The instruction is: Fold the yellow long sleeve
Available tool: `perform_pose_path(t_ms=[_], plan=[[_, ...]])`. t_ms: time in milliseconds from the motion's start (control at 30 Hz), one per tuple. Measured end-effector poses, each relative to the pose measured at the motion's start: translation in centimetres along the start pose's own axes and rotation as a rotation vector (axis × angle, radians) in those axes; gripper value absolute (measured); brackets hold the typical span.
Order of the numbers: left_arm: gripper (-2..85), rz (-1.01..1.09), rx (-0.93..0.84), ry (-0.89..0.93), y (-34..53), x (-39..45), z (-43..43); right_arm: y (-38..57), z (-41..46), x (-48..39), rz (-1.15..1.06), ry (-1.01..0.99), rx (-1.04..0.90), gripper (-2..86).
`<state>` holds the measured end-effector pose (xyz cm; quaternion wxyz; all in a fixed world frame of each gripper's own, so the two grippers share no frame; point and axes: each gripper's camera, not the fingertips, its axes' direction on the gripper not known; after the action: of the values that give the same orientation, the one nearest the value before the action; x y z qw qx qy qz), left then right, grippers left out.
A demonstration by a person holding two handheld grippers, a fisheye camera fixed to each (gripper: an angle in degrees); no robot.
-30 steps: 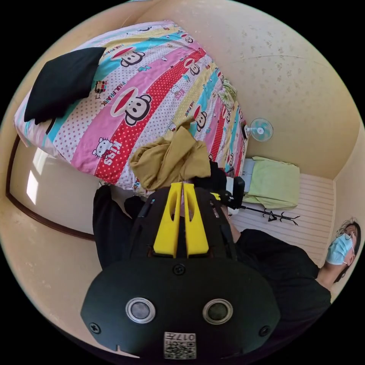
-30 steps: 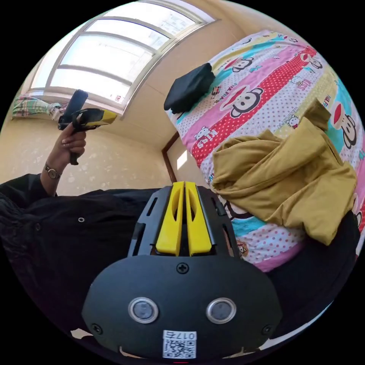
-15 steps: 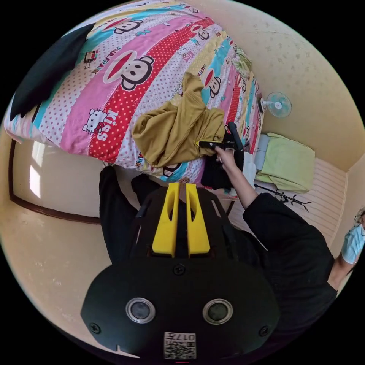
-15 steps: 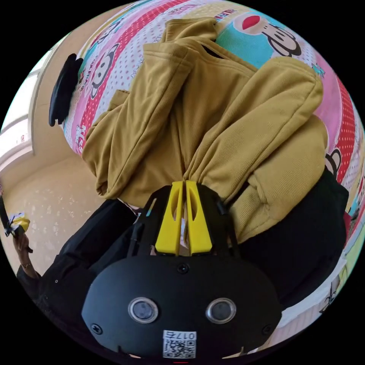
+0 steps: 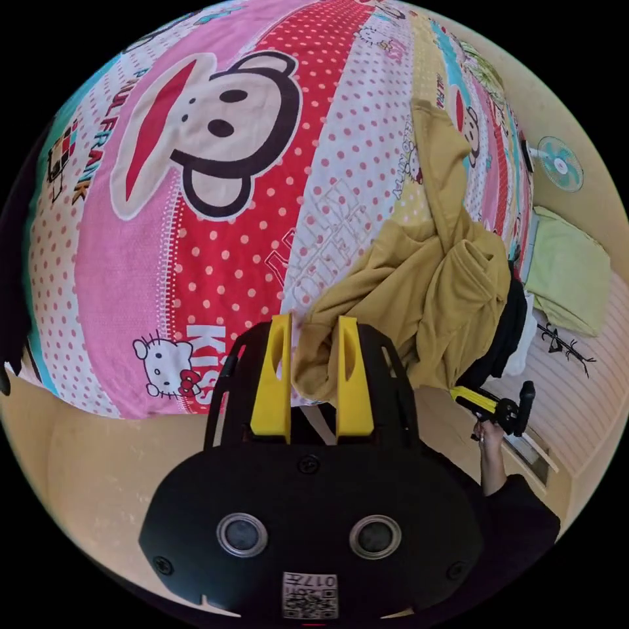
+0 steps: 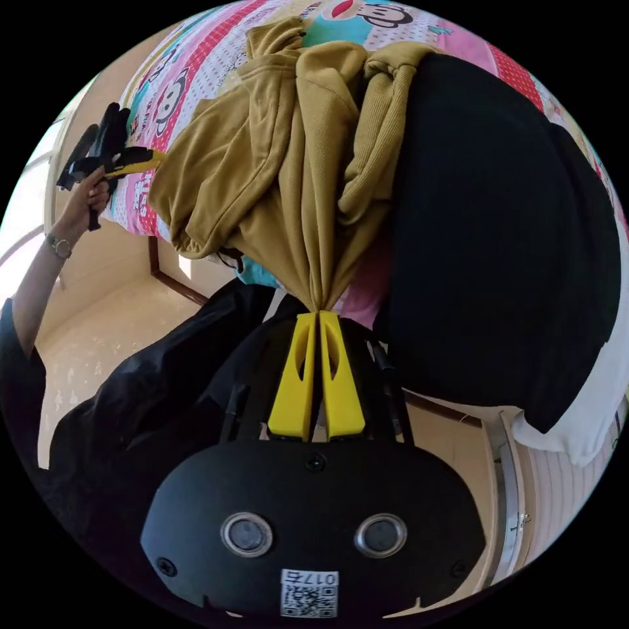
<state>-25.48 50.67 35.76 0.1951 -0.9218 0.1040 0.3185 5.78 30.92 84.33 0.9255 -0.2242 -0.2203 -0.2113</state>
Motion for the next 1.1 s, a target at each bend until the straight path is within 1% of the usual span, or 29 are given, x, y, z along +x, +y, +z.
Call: perform_pose_path(t_ms=[67, 100, 133, 167, 200, 267, 300, 333, 367, 400, 467, 500, 533, 567, 600, 633, 667, 700, 767, 800, 833, 867, 900, 933, 967, 1000, 1067, 1100], plan=[[9.8, -0.01, 0.082, -0.019, 1.2, 0.3, 0.8, 0.6, -1.1, 0.2, 0.039, -0.055, 0.03, 0.8], [9.0, -0.019, 0.073, -0.007, 1.4, 0.3, 1.0, 0.7, -1.4, 0.2, 0.041, -0.065, 0.039, 0.8], [6.7, -0.029, 0.002, 0.096, 1.9, 0.0, 1.9, 1.1, -1.9, 0.1, 0.029, -0.083, 0.058, 0.7], [3.7, -0.04, -0.063, 0.248, 2.6, -0.4, 2.6, 1.6, -2.5, -0.2, 0.003, -0.1, 0.073, 0.7], [3.5, -0.038, -0.057, 0.323, 3.2, -0.5, 2.5, 1.9, -2.8, -0.3, -0.009, -0.113, 0.08, 0.7], [2.1, -0.009, 0.129, 0.589, 6.5, -1.5, -0.9, 3.2, -4.6, -0.7, -0.067, -0.244, 0.13, 0.5], [1.7, 0.01, 0.171, 0.638, 7.3, -1.5, -2.0, 3.6, -5.2, -0.8, -0.086, -0.282, 0.147, 0.5], [1.2, 0.093, 0.259, 0.724, 9.1, -1.2, -4.7, 4.5, -6.3, -1.0, -0.129, -0.344, 0.17, 0.4], [0.7, 0.199, 0.336, 0.764, 10.9, -0.2, -7.7, 5.4, -7.2, -1.6, -0.185, -0.389, 0.169, 0.3], [0.6, 0.249, 0.367, 0.766, 11.8, 0.4, -9.3, 5.9, -7.6, -1.9, -0.214, -0.389, 0.165, 0.2], [0.0, 0.478, 0.502, 0.732, 15.6, 3.8, -16.2, 7.9, -8.4, -4.0, -0.397, -0.385, 0.135, 0.2], [0.0, 0.548, 0.532, 0.715, 16.8, 4.9, -18.0, 8.3, -8.5, -4.5, -0.423, -0.36, 0.132, 0.2], [-0.2, 0.707, 0.584, 0.667, 19.4, 7.5, -21.3, 8.8, -8.4, -5.1, -0.434, -0.286, 0.131, 0.2], [-0.2, 0.902, 0.622, 0.571, 22.7, 10.7, -24.3, 9.0, -8.3, -5.2, -0.4, -0.221, 0.137, 0.2], [-0.3, 1.008, 0.641, 0.522, 24.5, 12.3, -25.5, 9.0, -8.3, -5.1, -0.378, -0.204, 0.144, 0.2], [-0.3, 1.189, 0.681, 0.432, 28.0, 14.9, -27.1, 9.0, -8.3, -4.8, -0.348, -0.213, 0.171, 0.3], [-0.2, 1.291, 0.72, 0.369, 30.4, 16.5, -28.1, 9.1, -8.5, -4.3, -0.328, -0.255, 0.216, 0.3], [-0.2, 1.309, 0.731, 0.367, 31.0, 16.8, -28.5, 9.1, -8.7, -4.1, -0.319, -0.277, 0.242, 0.4], [-0.3, 1.322, 0.708, 0.559, 31.6, 16.4, -30.0, 9.4, -9.3, -3.4, -0.283, -0.332, 0.34, 0.5], [-0.3, 1.34, 0.716, 0.578, 32.3, 16.4, -30.3, 9.5, -9.4, -3.3, -0.278, -0.34, 0.361, 0.6], [-0.4, 1.42, 0.782, 0.569, 35.1, 16.3, -31.0, 10.0, -9.9, -3.4, -0.289, -0.357, 0.403, 0.7], [-0.3, 1.544, 0.853, 0.577, 38.6, 16.1, -31.6, 10.7, -10.6, -3.7, -0.322, -0.372, 0.447, 0.9], [-0.3, 1.602, 0.886, 0.599, 40.2, 15.9, -32.0, 11.2, -11.0, -3.8, -0.342, -0.379, 0.472, 1.1], [-0.1, 1.702, 0.936, 0.689, 42.7, 15.2, -32.7, 12.2, -11.9, -4.1, -0.384, -0.396, 0.523, 1.4], [0.0, 1.777, 0.943, 0.828, 44.0, 14.4, -33.5, 13.3, -12.9, -4.2, -0.428, -0.419, 0.576, 1.8], [0.1, 1.798, 0.933, 0.902, 44.2, 14.1, -33.8, 13.9, -13.4, -4.1, -0.451, -0.436, 0.609, 2.1], [0.2, 1.834, 0.849, 1.183, 44.0, 13.2, -34.9, 16.0, -15.6, -3.5, -0.538, -0.547, 0.759, 4.3], [0.2, 1.836, 0.828, 1.231, 44.0, 13.1, -34.9, 16.4, -16.1, -3.3, -0.558, -0.581, 0.796, 5.0]])
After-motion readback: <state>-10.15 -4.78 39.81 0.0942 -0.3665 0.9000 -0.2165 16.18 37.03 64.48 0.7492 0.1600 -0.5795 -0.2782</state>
